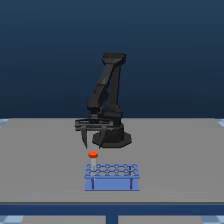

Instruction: Pick up the centrifuge tube on the rack

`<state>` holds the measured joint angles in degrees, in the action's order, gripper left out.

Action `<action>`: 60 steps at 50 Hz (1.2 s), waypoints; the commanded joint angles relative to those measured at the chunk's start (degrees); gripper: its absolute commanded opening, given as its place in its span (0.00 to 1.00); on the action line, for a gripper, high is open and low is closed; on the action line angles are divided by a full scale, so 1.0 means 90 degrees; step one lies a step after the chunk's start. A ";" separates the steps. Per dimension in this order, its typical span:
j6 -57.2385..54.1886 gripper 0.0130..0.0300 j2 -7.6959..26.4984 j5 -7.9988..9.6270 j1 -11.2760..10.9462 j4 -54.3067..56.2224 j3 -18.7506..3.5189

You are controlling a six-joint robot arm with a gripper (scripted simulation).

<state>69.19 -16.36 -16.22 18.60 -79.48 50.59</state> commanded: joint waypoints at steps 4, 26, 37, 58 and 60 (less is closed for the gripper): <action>0.0105 1.00 0.0068 -0.0037 0.0037 -0.0096 -0.0051; -0.0343 1.00 0.0105 -0.0055 0.0027 0.0347 0.0026; -0.0772 1.00 0.0192 -0.0093 0.0030 0.0753 0.0074; -0.2209 1.00 0.0483 -0.0284 0.0029 0.2123 0.0261; -0.2209 1.00 0.0483 -0.0284 0.0029 0.2123 0.0261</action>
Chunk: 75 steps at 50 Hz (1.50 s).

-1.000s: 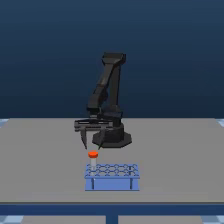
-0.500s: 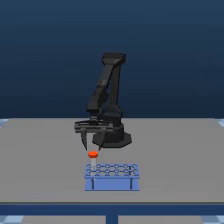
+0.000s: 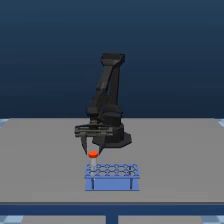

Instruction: Pick up the centrifuge tube on the rack

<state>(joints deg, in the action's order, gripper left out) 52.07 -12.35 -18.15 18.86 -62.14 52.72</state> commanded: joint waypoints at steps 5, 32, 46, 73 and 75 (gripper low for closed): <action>-0.0590 1.00 0.0108 -0.0125 0.0000 0.0464 0.0063; -0.1260 1.00 0.0296 -0.0285 0.0000 0.1094 0.0154; -0.1260 0.00 0.0296 -0.0285 0.0000 0.1094 0.0154; -0.1105 0.00 0.0249 -0.0241 0.0003 0.0948 0.0133; -0.1036 0.00 0.0229 -0.0224 0.0003 0.0884 0.0124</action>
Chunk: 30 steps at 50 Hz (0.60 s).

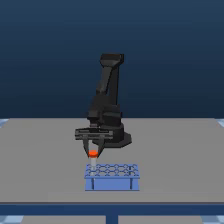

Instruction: Pick up the centrifuge tube on the rack

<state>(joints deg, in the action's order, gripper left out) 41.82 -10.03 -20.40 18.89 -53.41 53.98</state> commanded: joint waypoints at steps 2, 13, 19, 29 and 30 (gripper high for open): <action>0.0184 0.00 -0.0051 0.0047 -0.0001 -0.0162 -0.0028; 0.0634 0.00 -0.0171 0.0146 -0.0001 -0.0586 -0.0089; 0.1105 0.00 -0.0282 0.0230 -0.0001 -0.1032 -0.0151; 0.1909 0.00 -0.0447 0.0339 -0.0001 -0.1798 -0.0254; 0.1909 0.00 -0.0447 0.0339 -0.0001 -0.1798 -0.0254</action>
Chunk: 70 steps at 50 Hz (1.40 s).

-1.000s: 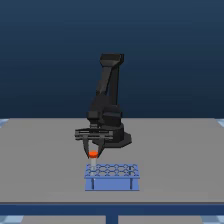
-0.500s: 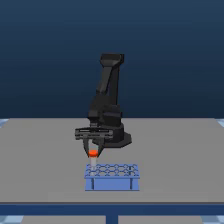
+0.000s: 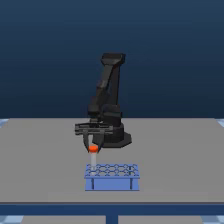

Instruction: Pick up the centrifuge tube on the rack

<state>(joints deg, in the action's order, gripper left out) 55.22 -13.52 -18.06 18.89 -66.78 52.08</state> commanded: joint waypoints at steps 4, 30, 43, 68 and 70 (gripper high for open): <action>0.0898 0.00 -0.0148 0.0126 0.0000 -0.0770 -0.0104; 0.3445 0.00 -0.0538 0.0194 0.0000 -0.3212 -0.0441; 0.4681 0.00 -0.0706 0.0125 0.0000 -0.4397 -0.0633; 0.6288 0.00 -0.0924 -0.0088 0.0000 -0.5927 -0.0951; 0.6379 0.00 -0.0936 -0.0106 0.0000 -0.6014 -0.0973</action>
<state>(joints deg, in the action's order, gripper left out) 110.80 -21.81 -18.53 18.89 -119.90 43.58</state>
